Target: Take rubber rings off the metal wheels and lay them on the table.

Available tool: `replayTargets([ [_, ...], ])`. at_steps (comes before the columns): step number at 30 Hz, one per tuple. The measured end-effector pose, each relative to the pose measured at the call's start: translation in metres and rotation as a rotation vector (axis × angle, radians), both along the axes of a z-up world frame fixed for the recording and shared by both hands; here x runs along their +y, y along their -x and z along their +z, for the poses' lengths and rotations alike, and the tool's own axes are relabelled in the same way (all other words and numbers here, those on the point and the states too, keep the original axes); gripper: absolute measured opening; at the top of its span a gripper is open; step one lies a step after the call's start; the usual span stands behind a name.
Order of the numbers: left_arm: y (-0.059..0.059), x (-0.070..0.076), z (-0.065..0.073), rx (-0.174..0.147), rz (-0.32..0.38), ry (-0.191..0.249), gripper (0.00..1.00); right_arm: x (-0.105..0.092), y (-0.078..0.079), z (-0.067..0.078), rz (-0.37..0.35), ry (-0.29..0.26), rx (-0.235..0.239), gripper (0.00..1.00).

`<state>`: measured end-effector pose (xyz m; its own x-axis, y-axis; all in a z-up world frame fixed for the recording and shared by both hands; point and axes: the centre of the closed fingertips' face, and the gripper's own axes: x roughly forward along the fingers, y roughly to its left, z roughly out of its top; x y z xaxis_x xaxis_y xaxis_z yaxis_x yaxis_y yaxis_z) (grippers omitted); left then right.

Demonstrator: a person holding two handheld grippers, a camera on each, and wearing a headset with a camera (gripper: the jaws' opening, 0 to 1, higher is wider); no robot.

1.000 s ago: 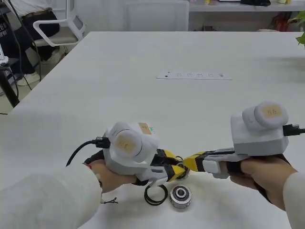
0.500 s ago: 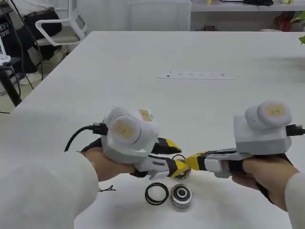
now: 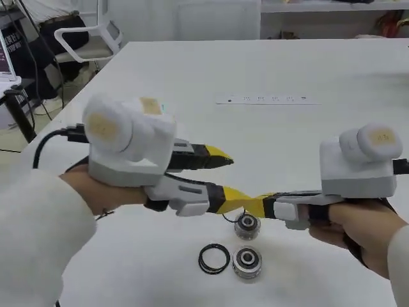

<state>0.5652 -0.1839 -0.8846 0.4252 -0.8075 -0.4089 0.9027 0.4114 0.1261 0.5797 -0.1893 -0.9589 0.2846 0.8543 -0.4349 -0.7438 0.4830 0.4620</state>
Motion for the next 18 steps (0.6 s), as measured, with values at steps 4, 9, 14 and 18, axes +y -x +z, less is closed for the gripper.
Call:
replayTargets([
  [4, 0.011, 0.024, 0.008, -0.015, 0.024, -0.023, 0.47, 0.009, 0.009, 0.004, 0.035, -0.014, 0.007, 0.0],
  [9, 0.025, 0.055, 0.016, -0.031, 0.076, -0.034, 0.55, 0.016, 0.018, 0.004, 0.075, -0.022, 0.021, 0.0],
  [14, 0.041, 0.079, 0.021, -0.037, 0.139, -0.002, 0.63, 0.022, 0.025, 0.005, 0.104, -0.03, 0.038, 0.0],
  [18, 0.055, 0.095, 0.014, -0.025, 0.186, 0.007, 0.68, 0.027, 0.035, 0.003, 0.133, -0.031, 0.055, 0.0],
])
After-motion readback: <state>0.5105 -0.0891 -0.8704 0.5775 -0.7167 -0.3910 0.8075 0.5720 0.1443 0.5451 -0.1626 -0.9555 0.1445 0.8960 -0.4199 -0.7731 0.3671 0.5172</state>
